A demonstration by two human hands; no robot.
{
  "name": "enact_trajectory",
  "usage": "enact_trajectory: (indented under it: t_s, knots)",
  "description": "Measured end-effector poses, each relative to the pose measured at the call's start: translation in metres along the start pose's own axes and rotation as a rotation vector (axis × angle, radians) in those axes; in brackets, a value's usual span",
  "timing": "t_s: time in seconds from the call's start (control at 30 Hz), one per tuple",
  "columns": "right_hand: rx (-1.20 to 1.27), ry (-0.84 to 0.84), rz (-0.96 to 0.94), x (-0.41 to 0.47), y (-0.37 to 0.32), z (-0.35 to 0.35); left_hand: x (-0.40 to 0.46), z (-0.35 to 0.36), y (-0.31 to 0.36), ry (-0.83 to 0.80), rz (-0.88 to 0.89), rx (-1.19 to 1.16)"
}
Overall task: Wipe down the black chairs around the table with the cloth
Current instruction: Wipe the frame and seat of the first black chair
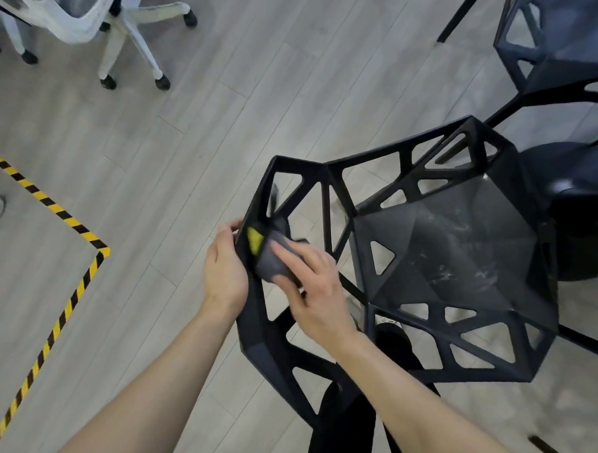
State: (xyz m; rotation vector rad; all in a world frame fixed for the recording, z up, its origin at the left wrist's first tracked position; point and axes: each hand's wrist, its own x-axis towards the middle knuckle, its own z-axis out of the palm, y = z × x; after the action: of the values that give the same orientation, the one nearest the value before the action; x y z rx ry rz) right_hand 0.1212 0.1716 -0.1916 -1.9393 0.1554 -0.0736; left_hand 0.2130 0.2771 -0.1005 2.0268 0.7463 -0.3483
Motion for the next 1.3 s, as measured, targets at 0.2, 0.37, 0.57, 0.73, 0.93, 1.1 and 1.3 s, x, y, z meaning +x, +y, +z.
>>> enact_trajectory:
  t_s: [0.2,0.37,0.57,0.73,0.93,1.1,1.3]
  knots:
    - [0.16,0.123,0.299,-0.006,-0.016,-0.021,-0.001,-0.001,0.0,-0.042,0.039,0.044]
    - [0.094,0.056,0.237,-0.013,-0.007,0.007,0.003,-0.003,-0.004,-0.037,0.058,0.08]
    - [0.094,0.093,0.34,0.013,-0.008,-0.002,0.004,-0.004,-0.003,-0.055,0.05,0.084]
    - [0.023,0.001,0.512,-0.007,0.031,-0.009,0.004,-0.004,-0.007,-0.06,0.076,0.126]
    - [0.266,0.281,0.741,0.068,0.069,-0.058,0.009,-0.006,-0.012,-0.08,0.158,0.167]
    - [0.05,0.103,0.451,0.119,0.071,-0.014,0.013,-0.007,-0.016,-0.073,0.19,0.183]
    - [-0.046,-0.061,0.622,0.011,0.094,-0.015,0.01,-0.008,-0.015,-0.08,0.186,0.204]
